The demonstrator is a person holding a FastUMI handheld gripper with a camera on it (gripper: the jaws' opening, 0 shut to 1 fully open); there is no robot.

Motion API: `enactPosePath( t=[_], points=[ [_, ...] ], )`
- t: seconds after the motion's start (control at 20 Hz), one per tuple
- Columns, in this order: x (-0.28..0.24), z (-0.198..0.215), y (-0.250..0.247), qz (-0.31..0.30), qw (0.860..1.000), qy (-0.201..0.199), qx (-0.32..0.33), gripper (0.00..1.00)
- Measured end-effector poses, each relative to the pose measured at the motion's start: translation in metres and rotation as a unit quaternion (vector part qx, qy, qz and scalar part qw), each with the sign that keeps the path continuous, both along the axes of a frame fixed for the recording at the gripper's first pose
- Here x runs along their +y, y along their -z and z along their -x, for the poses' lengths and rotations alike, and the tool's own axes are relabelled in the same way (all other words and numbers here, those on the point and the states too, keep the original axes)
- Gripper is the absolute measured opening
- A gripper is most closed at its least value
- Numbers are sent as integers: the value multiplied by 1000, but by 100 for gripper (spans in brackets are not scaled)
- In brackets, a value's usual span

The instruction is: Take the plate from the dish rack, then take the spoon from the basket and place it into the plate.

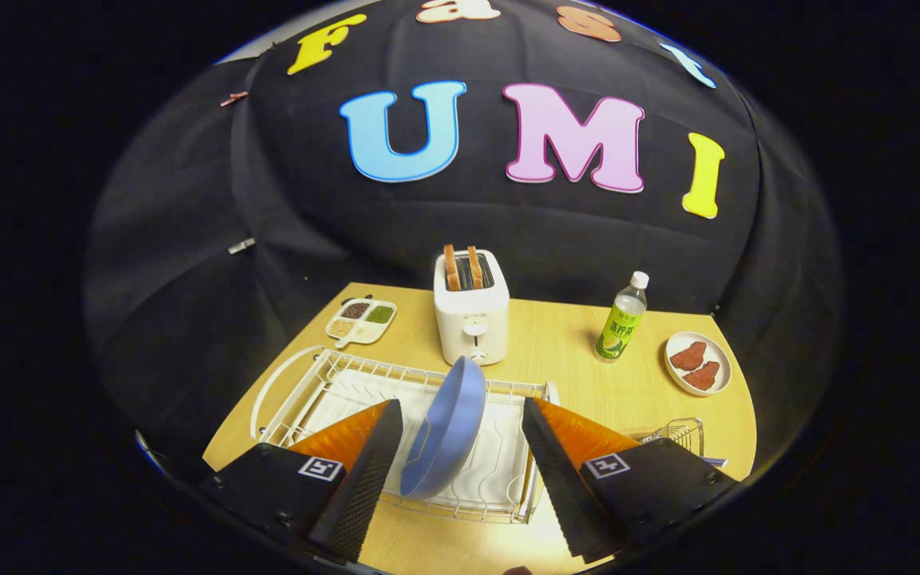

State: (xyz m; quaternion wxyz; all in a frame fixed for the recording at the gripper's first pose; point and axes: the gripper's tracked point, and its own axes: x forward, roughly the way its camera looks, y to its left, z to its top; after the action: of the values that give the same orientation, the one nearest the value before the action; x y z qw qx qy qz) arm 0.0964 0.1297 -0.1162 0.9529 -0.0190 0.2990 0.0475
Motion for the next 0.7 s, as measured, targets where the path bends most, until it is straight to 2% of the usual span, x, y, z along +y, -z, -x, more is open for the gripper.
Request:
enactPosePath(
  t=[0.05, 0.2, 0.3, 0.5, 0.6, 0.65, 0.7],
  points=[
    [-1, -4, 11, 4, 1000, 11, 19, 91],
    [0, -11, 45, 3, 996, 42, 81, 90],
    [-3, -16, 61, 4, 992, 61, 107, 85],
    [3, -23, 83, -9, 989, 75, 127, 60],
    [4, -26, 87, -6, 989, 81, 128, 44],
    [6, -28, 87, -8, 989, 81, 123, 38],
    [9, -27, 86, -8, 989, 81, 121, 37]
  ],
)
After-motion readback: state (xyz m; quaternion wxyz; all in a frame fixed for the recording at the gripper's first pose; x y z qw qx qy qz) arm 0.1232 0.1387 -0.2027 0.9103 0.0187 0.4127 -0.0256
